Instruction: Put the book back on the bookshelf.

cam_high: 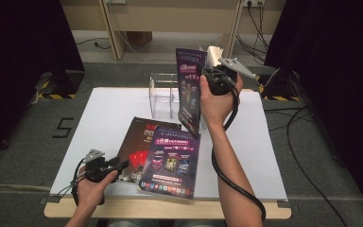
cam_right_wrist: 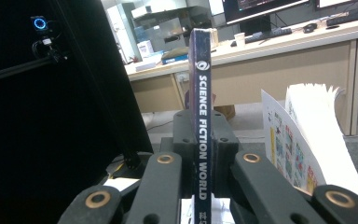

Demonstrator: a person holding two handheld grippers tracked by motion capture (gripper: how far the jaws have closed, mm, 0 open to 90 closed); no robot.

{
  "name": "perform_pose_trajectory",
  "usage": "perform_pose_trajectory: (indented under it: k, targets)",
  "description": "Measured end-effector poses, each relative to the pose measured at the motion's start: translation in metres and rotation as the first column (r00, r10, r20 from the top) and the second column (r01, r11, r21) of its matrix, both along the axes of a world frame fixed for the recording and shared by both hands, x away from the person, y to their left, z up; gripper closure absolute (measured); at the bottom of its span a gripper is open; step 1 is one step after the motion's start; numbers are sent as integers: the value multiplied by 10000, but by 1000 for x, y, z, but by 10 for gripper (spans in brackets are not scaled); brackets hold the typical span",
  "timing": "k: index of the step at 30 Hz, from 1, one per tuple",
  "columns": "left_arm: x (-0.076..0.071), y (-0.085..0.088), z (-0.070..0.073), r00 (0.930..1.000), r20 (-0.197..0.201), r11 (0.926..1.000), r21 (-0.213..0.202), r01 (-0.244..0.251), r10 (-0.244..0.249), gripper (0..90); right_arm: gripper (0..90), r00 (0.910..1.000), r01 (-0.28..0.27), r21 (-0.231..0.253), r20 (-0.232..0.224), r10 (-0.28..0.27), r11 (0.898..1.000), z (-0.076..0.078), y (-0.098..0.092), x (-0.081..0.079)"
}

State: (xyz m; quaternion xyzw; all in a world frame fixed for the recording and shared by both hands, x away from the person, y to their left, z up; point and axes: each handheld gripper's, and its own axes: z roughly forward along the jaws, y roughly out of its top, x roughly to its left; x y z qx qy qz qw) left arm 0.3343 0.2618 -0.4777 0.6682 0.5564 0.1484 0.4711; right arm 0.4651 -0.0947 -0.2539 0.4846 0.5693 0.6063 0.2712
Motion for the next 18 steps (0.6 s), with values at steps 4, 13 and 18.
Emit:
perform_pose_trajectory:
  k: [4, 13, 18]
  targets:
    - [0, 0, 0, 10000, -2, 10000, -2, -2, 2, 502, 844, 10000, 13, -17, -16, -13, 10000, 0, 1, 2]
    - [0, 1, 0, 10000, 16, 10000, 10, -24, 24, 502, 844, 10000, 7, -79, 33, -7, 10000, 1, 4, 8]
    - [0, 1, 0, 10000, 12, 10000, -11, -49, 49, 503, 844, 10000, 2, -60, 45, -2, 10000, 0, 6, 11]
